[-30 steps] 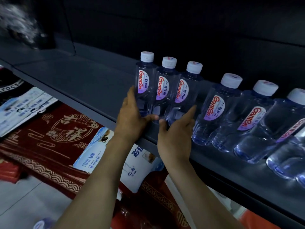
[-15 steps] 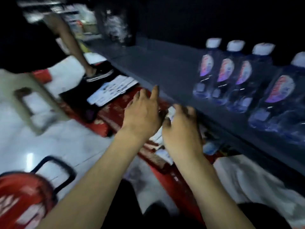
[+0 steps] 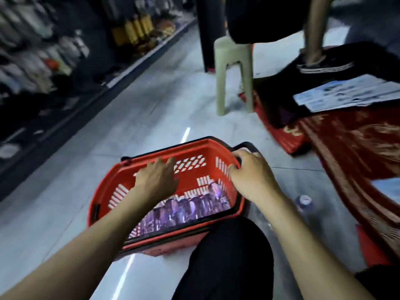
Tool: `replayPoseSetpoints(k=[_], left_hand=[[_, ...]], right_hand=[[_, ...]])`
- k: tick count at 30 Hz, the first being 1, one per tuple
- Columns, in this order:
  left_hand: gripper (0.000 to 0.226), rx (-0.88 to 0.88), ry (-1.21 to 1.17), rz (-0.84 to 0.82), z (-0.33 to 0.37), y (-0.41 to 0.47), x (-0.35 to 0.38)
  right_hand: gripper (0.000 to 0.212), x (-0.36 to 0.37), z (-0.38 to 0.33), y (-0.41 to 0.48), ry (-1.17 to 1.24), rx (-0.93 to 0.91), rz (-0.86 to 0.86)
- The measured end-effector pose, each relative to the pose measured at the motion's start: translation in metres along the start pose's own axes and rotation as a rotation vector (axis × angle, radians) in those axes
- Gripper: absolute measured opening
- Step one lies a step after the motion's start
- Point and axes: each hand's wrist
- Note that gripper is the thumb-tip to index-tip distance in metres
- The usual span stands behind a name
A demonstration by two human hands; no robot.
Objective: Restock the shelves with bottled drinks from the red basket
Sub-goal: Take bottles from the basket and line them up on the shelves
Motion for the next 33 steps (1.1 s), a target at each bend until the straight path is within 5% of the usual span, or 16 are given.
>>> replayPoseSetpoints(k=[7, 14, 18, 23, 29, 33], left_hand=[[0.042, -0.195, -0.165, -0.307, -0.099, 0.018, 0.107], [0.018, -0.310, -0.645, -0.539, -0.108, 0.055, 0.191], [0.015, -0.454, -0.849, -0.562, -0.089, 0.068, 0.227], [0.025, -0.438, -0.817, -0.505, -0.070, 0.091, 0.259], [0.011, -0.565, -0.747, -0.507, -0.065, 0.106, 0.271], [0.046, -0.587, -0.673, -0.490, -0.058, 0.104, 0.275]], right_hand=[[0.038, 0.101, -0.009, 0.069, -0.094, -0.002, -0.325], [0.016, 0.188, 0.022, 0.127, -0.181, 0.294, -0.458], [0.034, 0.217, 0.065, 0.130, -0.330, 0.487, -0.440], [0.036, 0.240, 0.100, 0.136, -0.369, 0.564, -0.509], [0.043, 0.244, 0.100, 0.144, -0.566, 0.549, -0.490], [0.050, 0.249, 0.100, 0.149, -0.673, 0.507, -0.496]])
Point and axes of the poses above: each hand's wrist, its own y-axis towards the middle knuckle, its own x-axis out of the palm, z = x × y, and after that the axes turned 1 degree about z, right-handed
